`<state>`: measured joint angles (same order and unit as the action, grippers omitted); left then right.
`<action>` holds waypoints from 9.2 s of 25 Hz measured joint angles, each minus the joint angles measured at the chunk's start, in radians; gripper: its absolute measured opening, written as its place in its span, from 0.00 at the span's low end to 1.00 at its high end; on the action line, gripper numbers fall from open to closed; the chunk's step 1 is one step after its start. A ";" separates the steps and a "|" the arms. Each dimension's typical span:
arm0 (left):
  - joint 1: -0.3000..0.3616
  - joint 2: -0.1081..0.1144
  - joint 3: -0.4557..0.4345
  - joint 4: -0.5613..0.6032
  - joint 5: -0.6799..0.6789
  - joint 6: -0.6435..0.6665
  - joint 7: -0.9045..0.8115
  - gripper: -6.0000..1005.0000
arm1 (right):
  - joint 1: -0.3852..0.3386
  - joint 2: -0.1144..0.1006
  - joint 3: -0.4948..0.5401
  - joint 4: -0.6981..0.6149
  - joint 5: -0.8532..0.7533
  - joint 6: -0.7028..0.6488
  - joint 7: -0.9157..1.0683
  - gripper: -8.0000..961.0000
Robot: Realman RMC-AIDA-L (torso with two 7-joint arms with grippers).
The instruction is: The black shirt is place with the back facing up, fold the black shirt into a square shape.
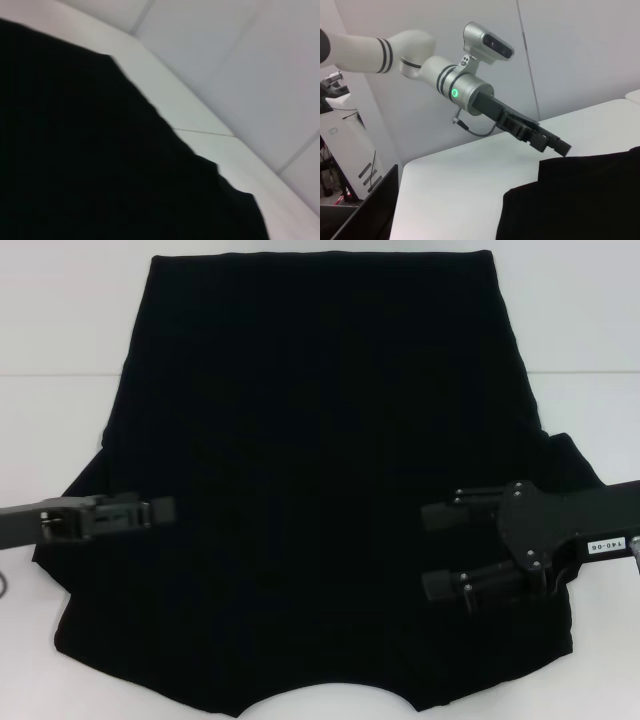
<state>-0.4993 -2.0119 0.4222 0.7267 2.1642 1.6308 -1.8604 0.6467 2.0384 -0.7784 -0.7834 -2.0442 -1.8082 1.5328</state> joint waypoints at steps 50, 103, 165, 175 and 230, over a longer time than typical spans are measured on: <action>-0.109 0.062 0.050 0.086 0.524 -0.193 -0.496 0.83 | 0.013 0.004 0.028 -0.004 0.032 -0.004 0.012 0.95; -0.039 0.063 -0.043 0.112 0.485 -0.293 -0.470 0.01 | 0.004 0.008 0.054 0.001 0.032 0.010 0.007 0.95; -0.156 -0.097 0.232 0.190 0.168 -0.091 -0.251 0.24 | -0.023 0.006 0.093 -0.006 0.032 0.006 0.026 0.95; -0.079 -0.090 0.242 -0.034 -0.256 0.181 0.323 0.65 | -0.008 -0.115 0.124 -0.034 -0.048 0.116 0.554 0.95; -0.071 -0.101 0.413 -0.113 -0.256 0.152 0.675 0.95 | 0.162 -0.120 0.070 0.214 -0.674 0.642 1.113 0.72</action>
<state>-0.5706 -2.1127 0.8350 0.6134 1.9081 1.7826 -1.1858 0.8084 1.9184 -0.7088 -0.5696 -2.7182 -1.1658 2.6458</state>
